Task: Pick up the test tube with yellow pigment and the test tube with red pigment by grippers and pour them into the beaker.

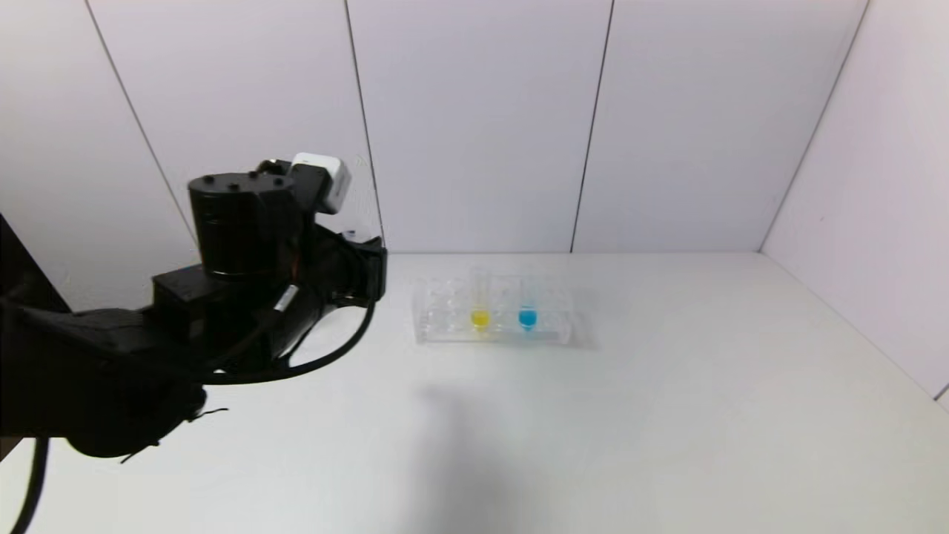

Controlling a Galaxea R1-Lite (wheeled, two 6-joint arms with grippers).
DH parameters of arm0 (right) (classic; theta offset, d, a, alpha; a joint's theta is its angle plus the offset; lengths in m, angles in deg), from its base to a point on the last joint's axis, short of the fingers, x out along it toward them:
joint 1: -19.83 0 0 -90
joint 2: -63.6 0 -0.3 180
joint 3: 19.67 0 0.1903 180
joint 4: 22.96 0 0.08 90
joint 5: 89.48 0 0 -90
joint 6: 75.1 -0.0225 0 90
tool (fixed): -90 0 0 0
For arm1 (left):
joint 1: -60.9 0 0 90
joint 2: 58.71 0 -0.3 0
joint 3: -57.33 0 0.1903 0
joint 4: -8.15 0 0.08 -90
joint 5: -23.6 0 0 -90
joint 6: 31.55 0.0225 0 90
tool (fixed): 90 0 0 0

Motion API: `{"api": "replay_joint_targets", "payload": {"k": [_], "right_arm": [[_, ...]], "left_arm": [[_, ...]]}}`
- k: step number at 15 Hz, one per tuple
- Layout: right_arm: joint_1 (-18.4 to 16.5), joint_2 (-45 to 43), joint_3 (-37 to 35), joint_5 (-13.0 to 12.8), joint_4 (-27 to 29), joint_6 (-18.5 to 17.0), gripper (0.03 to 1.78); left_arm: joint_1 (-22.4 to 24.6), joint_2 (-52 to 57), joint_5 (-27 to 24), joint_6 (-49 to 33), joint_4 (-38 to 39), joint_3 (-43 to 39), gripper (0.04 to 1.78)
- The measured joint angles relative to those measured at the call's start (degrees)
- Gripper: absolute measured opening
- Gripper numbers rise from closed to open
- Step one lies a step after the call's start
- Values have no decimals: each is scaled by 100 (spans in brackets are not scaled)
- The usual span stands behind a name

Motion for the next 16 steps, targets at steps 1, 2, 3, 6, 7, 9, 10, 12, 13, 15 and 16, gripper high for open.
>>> {"api": "replay_joint_targets", "payload": {"k": [1,2,3,6,7,9,10,12,13,15,16], "right_arm": [[0,0,0,0,0,0,171],[0,0,0,0,0,0,171],[0,0,0,0,2,-2,171],[0,0,0,0,0,0,171],[0,0,0,0,0,-2,171],[0,0,0,0,0,0,171],[0,0,0,0,0,0,171],[0,0,0,0,0,-2,171],[0,0,0,0,0,-2,171],[0,0,0,0,2,-2,171],[0,0,0,0,2,-2,171]], "left_arm": [[362,219,-344,98,-190,-166,45],[742,383,-669,216,-289,-293,45],[1191,525,-1033,382,-361,-408,45],[2526,750,-2233,1007,-639,-566,45],[2953,761,-2700,1224,-822,-522,45],[3511,625,-3400,1492,-1251,-133,45],[3712,490,-3615,1607,-1488,157,45],[3963,176,-3877,1902,-1946,763,45],[4035,7,-3957,2071,-2280,1125,45],[4101,-273,-4084,2434,-3076,1858,45],[4118,-402,-4157,2688,-3595,2258,45]]}}
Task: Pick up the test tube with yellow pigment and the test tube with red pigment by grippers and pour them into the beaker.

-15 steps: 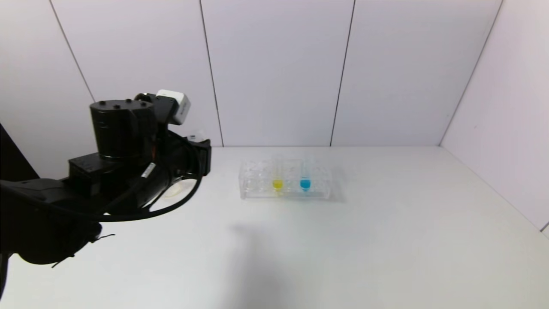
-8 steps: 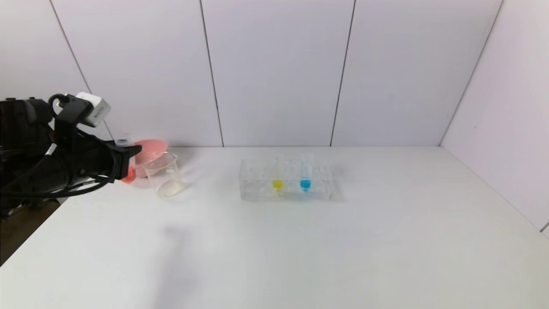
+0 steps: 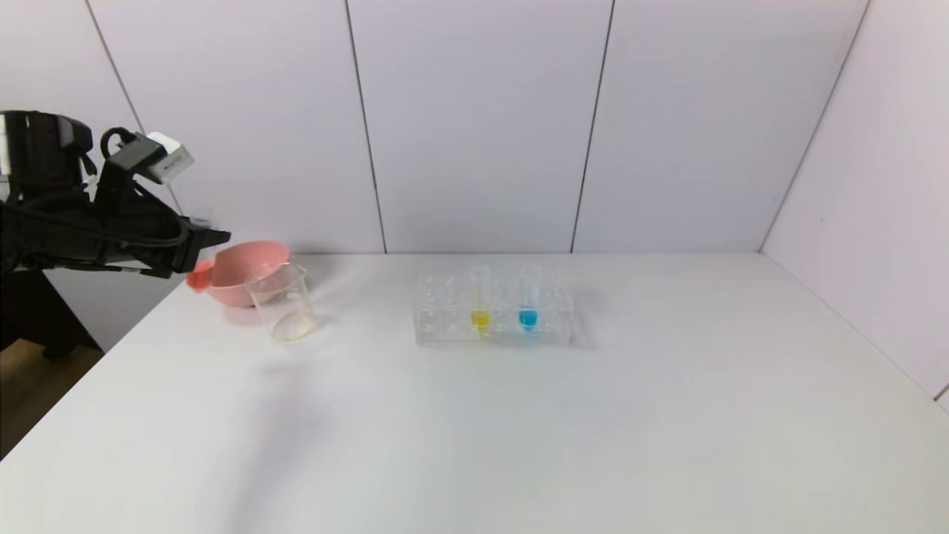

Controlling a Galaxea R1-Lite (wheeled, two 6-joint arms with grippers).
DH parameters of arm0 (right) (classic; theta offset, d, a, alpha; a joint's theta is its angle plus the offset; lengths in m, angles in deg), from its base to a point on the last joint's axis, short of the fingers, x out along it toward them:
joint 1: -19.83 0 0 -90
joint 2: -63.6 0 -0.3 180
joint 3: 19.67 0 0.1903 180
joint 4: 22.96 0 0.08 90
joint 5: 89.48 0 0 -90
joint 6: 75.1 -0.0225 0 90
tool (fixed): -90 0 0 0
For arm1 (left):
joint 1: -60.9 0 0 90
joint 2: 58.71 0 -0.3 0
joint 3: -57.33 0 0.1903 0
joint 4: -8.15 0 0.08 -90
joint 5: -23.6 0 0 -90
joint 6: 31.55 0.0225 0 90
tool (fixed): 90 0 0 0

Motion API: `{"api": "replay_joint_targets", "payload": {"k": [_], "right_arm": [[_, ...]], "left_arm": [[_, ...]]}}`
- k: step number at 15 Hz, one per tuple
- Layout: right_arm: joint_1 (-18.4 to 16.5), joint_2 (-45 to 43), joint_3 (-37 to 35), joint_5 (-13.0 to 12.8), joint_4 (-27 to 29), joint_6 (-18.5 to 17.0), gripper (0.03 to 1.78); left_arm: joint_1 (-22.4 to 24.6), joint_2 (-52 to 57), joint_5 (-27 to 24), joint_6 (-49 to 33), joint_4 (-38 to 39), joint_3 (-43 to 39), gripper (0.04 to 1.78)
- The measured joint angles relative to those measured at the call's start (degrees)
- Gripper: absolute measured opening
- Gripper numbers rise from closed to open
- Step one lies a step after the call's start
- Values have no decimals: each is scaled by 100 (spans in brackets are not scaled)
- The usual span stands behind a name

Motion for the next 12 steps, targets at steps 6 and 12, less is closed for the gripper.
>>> {"api": "replay_joint_targets", "payload": {"k": [6,12], "right_arm": [[0,0,0,0,-2,2,171],[0,0,0,0,0,0,171]], "left_arm": [[9,-736,-141,1543,-2573,1875,45],[-37,-1263,-87,2266,-4389,3250,45]]}}
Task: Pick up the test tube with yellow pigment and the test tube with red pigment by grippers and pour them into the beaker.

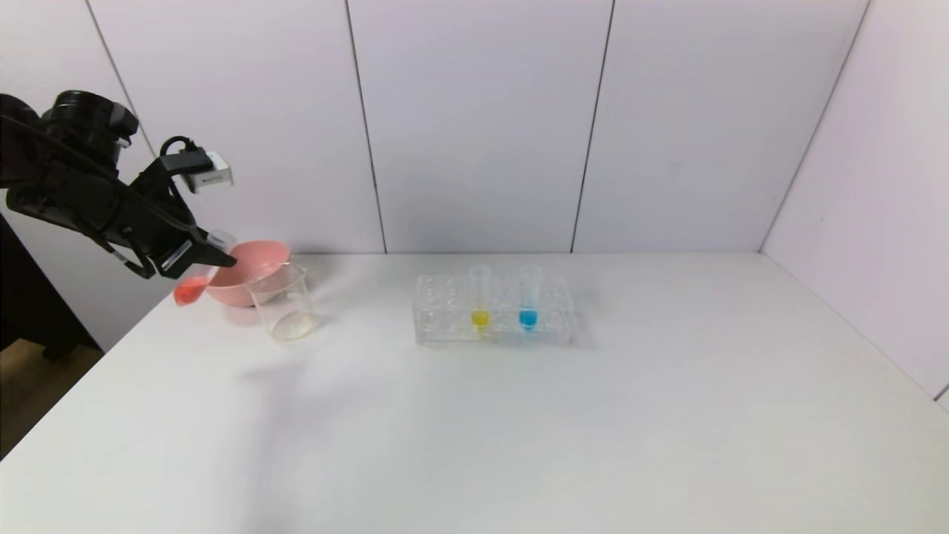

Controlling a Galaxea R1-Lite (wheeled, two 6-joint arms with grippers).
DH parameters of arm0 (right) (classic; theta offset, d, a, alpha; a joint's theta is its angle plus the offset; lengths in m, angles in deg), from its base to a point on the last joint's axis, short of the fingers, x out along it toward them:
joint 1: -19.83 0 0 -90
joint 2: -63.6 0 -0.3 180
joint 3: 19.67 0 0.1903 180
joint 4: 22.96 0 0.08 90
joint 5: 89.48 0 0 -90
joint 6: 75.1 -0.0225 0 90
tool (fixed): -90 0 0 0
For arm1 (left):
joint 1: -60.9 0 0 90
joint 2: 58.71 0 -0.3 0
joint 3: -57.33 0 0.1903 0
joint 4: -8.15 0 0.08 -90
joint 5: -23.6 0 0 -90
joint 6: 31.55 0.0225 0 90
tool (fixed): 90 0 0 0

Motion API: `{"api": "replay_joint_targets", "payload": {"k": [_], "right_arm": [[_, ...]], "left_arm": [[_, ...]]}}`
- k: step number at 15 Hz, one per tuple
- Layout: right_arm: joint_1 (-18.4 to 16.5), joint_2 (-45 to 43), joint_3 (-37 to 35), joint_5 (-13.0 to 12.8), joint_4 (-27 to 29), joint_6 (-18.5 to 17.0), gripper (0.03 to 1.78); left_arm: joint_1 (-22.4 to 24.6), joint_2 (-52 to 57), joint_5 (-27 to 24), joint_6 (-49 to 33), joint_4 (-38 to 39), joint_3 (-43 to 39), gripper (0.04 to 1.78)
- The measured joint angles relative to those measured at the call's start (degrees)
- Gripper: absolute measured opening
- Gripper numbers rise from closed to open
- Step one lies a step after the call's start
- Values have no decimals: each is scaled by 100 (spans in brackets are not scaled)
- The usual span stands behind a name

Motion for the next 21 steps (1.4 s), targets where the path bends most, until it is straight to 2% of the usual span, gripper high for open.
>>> {"api": "replay_joint_targets", "payload": {"k": [4,6,10,16,21], "right_arm": [[0,0,0,0,-2,2,171],[0,0,0,0,-2,0,171],[0,0,0,0,-2,2,171],[0,0,0,0,-2,2,171],[0,0,0,0,-2,2,171]], "left_arm": [[-168,-304,266,165,-792,791,45],[-366,-419,762,289,-1013,997,45],[-711,-584,1423,315,-1020,1104,45],[-1101,-758,2682,347,-992,1202,45],[-1293,-896,3294,424,-1048,1207,45]]}}
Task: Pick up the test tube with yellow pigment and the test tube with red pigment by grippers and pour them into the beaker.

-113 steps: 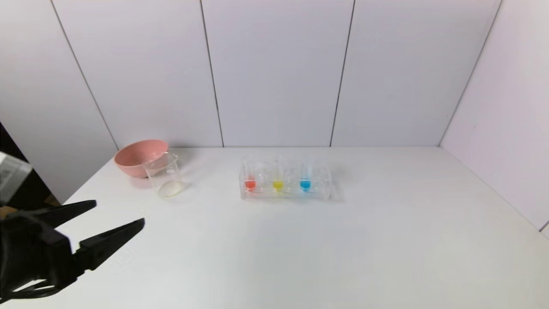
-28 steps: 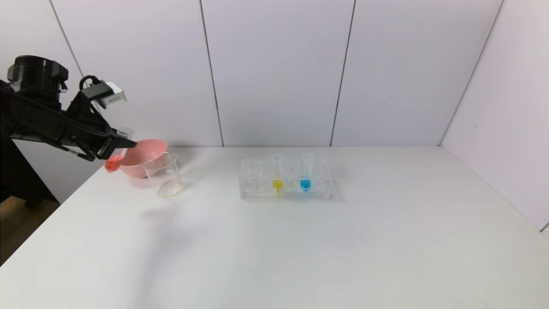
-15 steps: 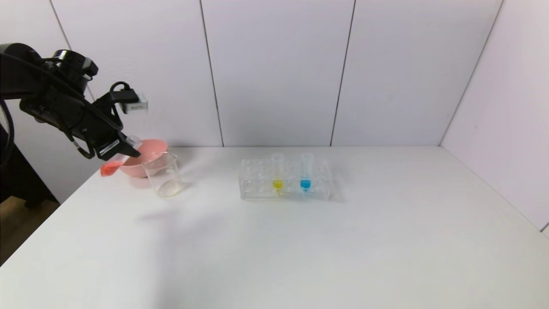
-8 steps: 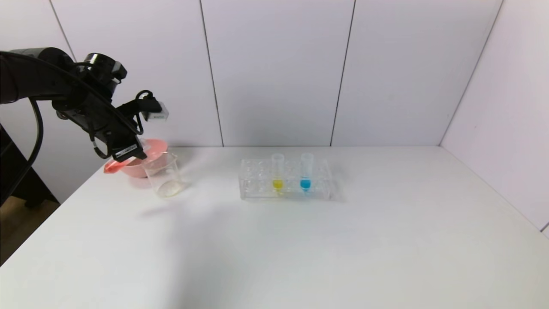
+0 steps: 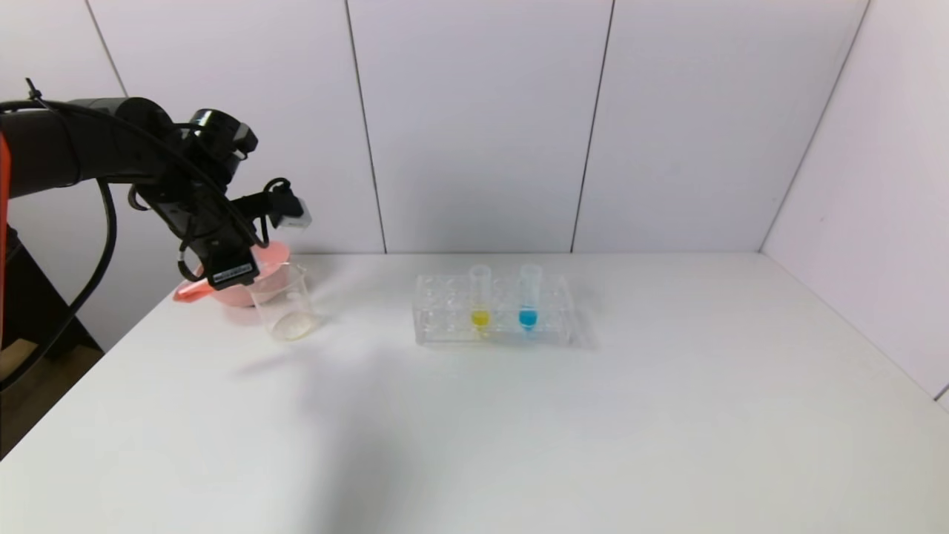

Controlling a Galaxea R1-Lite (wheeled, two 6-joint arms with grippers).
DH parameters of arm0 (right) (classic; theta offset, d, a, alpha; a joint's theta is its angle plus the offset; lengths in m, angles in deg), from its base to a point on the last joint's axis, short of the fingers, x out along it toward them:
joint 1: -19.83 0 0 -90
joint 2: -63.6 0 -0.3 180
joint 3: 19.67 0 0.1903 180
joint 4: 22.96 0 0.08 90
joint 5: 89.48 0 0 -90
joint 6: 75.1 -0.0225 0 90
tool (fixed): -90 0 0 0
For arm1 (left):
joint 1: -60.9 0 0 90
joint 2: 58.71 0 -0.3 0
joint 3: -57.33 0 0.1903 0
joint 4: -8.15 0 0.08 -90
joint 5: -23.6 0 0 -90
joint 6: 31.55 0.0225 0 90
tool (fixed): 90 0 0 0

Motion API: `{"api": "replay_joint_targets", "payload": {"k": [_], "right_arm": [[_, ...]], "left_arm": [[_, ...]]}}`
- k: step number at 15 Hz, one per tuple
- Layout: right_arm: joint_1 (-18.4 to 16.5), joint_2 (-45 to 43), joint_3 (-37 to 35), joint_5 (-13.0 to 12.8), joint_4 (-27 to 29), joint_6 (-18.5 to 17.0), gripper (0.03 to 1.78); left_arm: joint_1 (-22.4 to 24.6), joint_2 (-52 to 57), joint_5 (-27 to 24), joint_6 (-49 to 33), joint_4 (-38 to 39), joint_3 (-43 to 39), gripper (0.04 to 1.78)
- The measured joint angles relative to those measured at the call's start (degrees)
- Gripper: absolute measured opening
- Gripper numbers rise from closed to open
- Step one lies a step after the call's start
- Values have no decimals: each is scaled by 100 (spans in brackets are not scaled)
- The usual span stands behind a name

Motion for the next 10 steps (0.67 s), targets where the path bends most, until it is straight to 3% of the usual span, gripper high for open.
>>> {"api": "replay_joint_targets", "payload": {"k": [10], "right_arm": [[0,0,0,0,2,0,171]], "left_arm": [[-299,-182,1237,101,-63,0,45]]}}
